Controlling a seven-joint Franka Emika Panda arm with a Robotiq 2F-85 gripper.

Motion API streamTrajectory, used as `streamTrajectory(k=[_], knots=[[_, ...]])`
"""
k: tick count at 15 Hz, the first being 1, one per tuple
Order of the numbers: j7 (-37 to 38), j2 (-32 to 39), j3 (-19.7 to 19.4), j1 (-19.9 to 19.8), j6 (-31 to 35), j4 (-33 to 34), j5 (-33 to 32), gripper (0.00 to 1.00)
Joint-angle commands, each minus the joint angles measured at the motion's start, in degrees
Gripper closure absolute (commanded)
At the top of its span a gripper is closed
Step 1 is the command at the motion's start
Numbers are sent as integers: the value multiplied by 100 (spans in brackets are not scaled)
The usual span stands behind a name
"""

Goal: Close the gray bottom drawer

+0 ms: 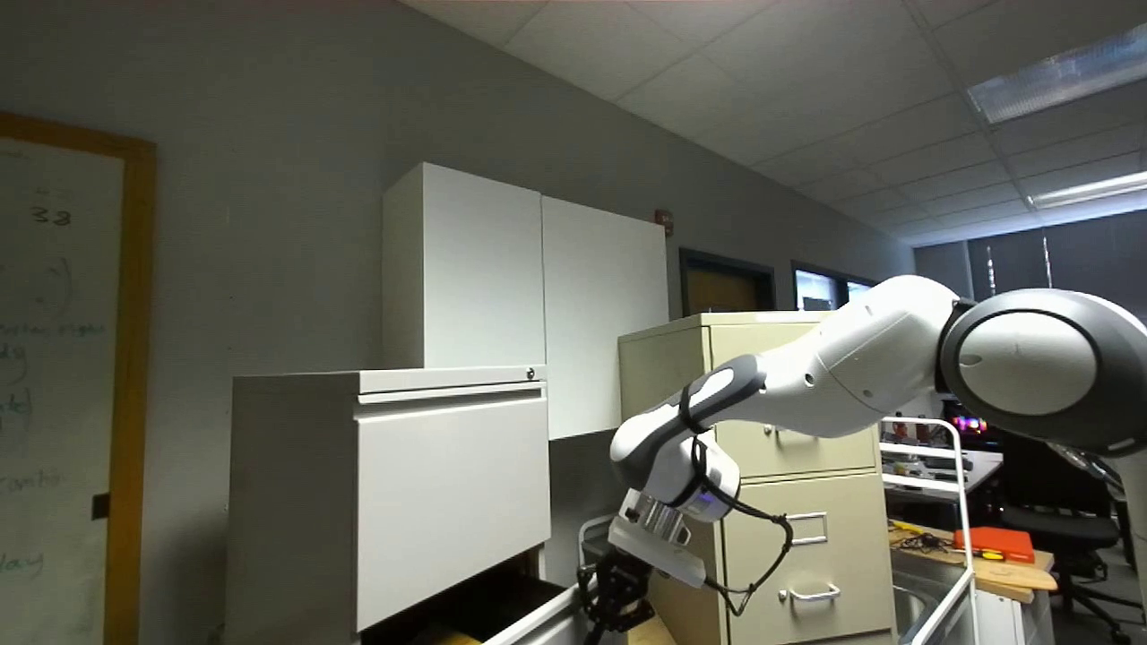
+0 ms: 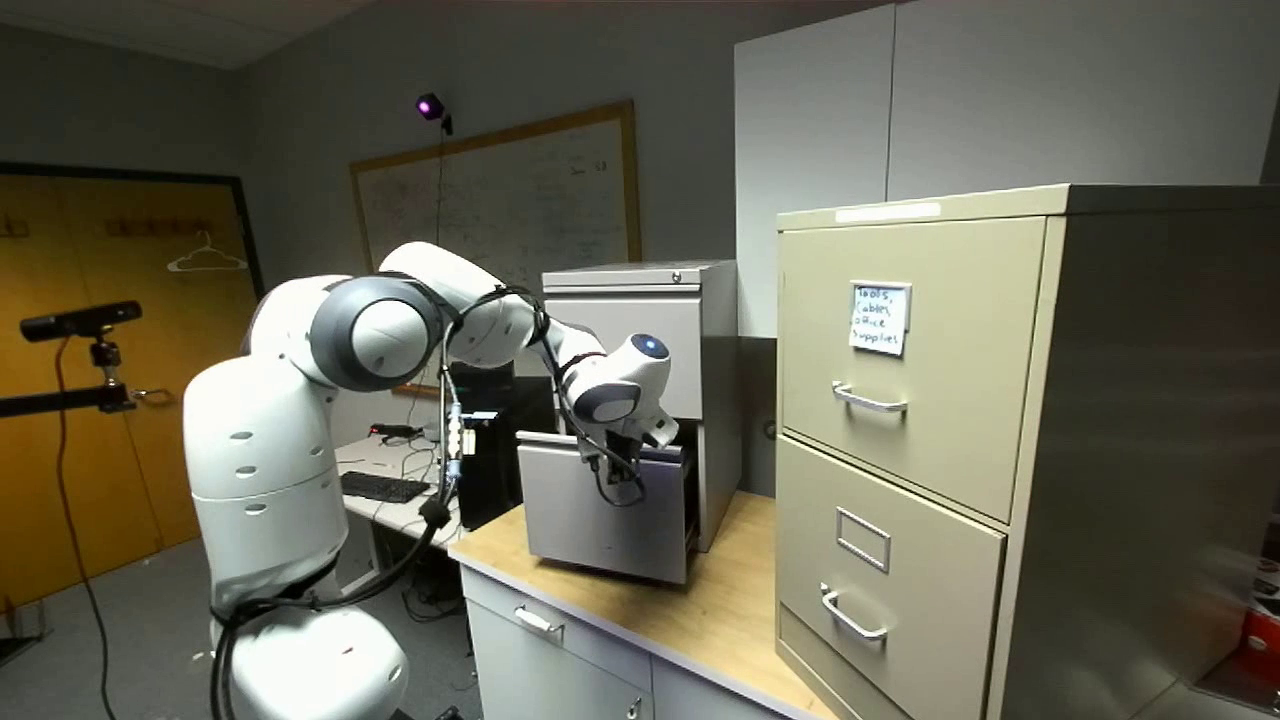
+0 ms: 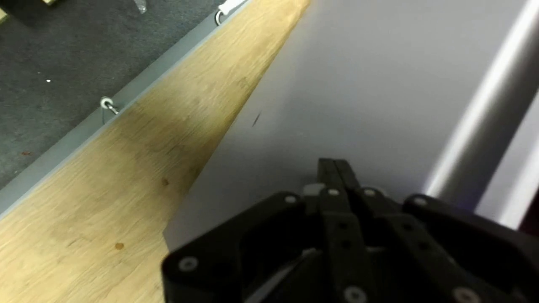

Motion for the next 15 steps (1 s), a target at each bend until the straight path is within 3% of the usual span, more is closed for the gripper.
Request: streamTrajectory(k=[1,7,15], knots=[[243,193,183,102,137,472,451,100],[296,158,355,252,400,943,893,100],[580,987,508,418,882,1743,601,100]])
